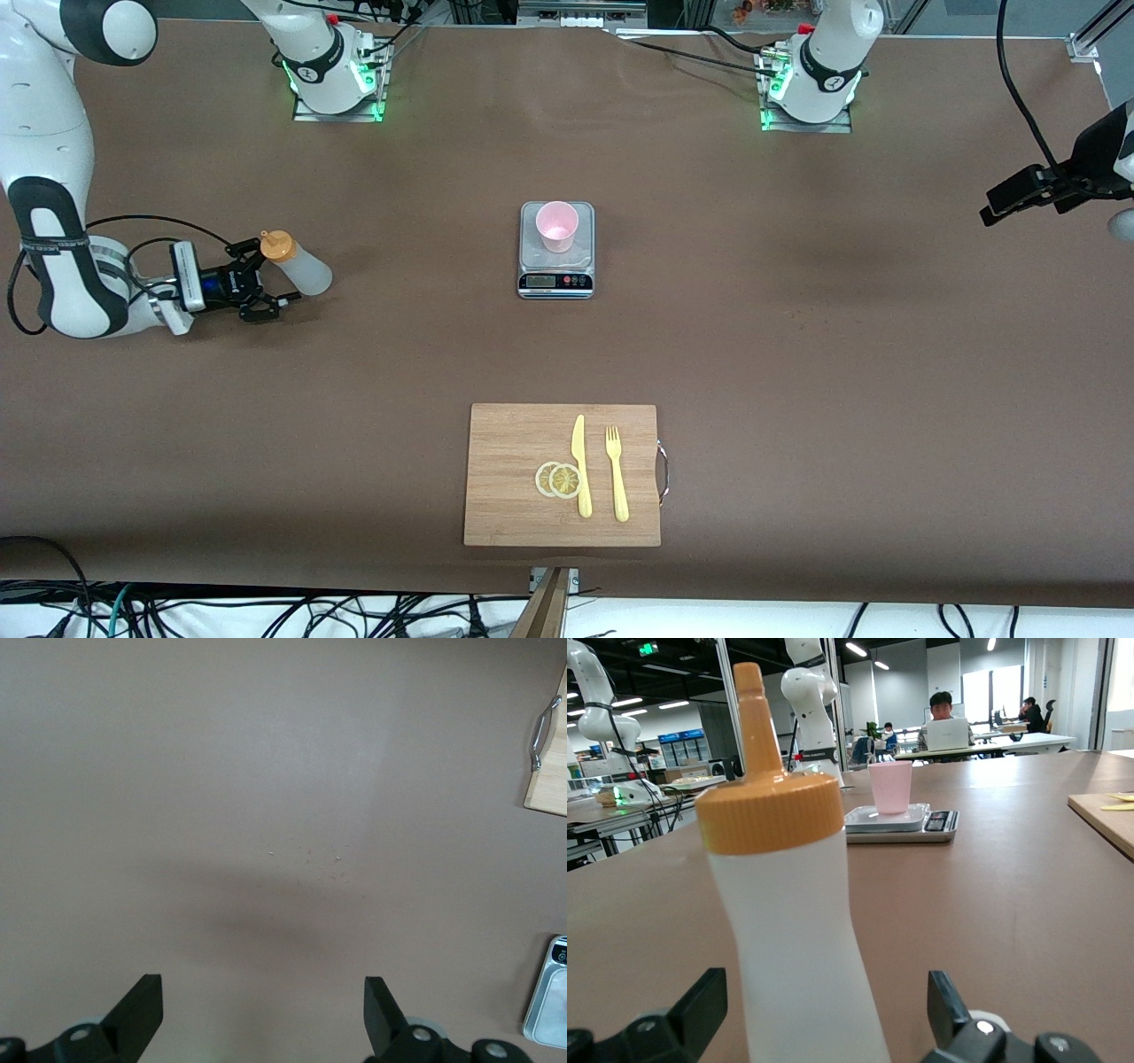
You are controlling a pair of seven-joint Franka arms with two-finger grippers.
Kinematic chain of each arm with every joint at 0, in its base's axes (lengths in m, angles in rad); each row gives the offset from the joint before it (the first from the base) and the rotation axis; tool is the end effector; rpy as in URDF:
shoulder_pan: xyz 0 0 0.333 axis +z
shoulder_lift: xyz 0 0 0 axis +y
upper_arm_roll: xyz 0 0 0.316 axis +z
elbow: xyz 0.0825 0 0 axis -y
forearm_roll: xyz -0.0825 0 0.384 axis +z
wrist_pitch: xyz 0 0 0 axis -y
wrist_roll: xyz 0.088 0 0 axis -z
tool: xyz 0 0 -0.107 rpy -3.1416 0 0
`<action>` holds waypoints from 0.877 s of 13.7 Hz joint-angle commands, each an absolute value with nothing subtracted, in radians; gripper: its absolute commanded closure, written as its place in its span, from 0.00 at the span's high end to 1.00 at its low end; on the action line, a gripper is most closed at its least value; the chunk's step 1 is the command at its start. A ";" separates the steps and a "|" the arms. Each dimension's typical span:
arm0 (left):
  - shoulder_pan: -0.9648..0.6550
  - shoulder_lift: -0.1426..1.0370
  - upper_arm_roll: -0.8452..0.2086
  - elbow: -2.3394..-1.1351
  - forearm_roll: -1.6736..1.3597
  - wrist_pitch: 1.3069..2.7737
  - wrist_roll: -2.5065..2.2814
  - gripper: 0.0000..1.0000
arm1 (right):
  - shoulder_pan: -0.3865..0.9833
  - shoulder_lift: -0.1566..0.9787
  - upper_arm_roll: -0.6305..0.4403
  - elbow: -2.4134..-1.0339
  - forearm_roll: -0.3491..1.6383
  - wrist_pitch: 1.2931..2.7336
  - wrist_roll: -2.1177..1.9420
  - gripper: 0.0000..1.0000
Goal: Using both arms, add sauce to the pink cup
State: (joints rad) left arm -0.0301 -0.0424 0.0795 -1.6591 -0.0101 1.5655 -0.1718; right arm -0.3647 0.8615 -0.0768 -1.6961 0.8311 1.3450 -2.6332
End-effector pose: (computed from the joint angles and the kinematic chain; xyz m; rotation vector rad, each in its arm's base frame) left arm 0.5382 0.0264 0.6056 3.1111 0.3456 -0.0815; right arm 0.5246 -0.1456 0.0995 -1.1621 -1.4539 -0.7831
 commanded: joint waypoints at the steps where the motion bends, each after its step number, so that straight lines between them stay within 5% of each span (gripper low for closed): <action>1: -0.025 -0.048 0.081 -1.652 -0.029 1.551 -0.152 1.00 | -0.377 0.856 -0.106 -1.675 0.821 1.321 -2.628 1.00; 12: -0.026 -0.048 0.081 -1.652 -0.029 1.551 -0.152 1.00 | -0.359 0.792 -0.138 -1.295 0.736 1.186 -2.049 1.00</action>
State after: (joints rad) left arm -0.0301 -0.0424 0.0794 -1.6591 -0.0101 1.5655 -0.1718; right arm -0.3681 0.8087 -0.1481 -1.3672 0.7566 1.2269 -2.2065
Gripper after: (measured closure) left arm 0.000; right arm 0.000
